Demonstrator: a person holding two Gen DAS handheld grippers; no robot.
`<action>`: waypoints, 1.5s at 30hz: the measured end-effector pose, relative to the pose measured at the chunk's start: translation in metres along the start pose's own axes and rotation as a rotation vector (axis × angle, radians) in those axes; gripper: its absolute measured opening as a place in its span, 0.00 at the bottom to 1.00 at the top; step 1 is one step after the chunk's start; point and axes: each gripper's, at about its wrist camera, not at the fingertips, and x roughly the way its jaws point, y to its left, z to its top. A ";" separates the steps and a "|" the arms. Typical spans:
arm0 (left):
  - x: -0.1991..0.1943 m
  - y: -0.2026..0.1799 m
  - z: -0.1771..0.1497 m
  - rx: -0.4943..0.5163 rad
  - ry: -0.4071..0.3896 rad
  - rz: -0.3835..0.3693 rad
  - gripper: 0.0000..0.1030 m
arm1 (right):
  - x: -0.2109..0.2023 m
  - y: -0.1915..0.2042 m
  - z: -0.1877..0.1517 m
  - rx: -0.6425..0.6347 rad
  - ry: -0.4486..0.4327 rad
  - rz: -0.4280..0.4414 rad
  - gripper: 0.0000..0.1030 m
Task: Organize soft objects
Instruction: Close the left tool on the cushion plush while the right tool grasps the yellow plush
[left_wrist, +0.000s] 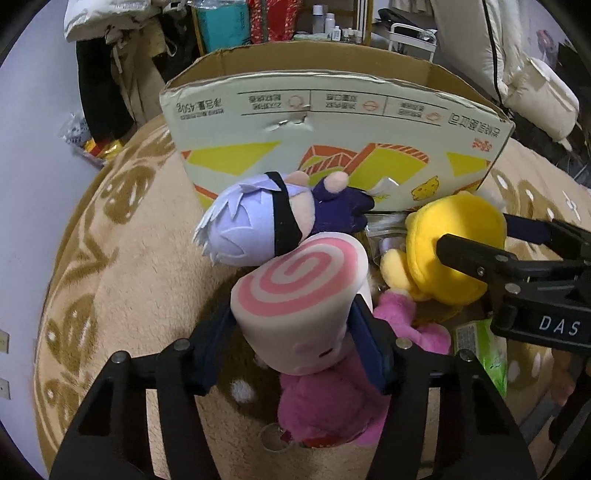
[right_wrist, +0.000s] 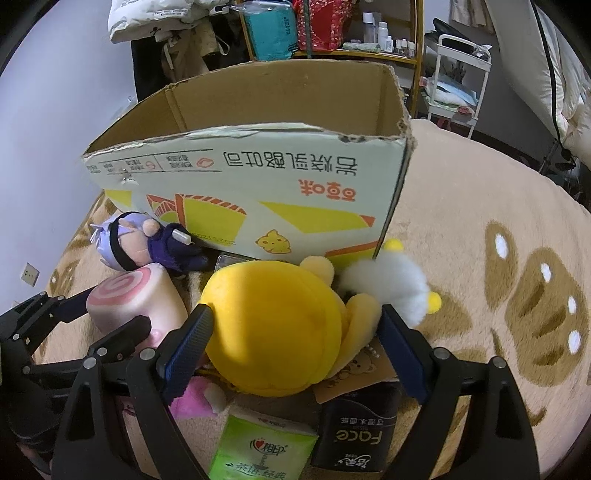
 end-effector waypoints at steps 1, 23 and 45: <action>0.000 0.000 -0.001 0.000 -0.001 -0.001 0.56 | 0.000 0.001 0.000 -0.002 -0.001 -0.002 0.91; -0.013 0.006 -0.004 -0.035 -0.021 0.009 0.48 | -0.024 0.004 0.000 -0.019 -0.048 0.001 0.41; -0.090 0.007 -0.013 -0.070 -0.238 0.125 0.47 | -0.095 0.004 -0.004 -0.012 -0.279 -0.048 0.14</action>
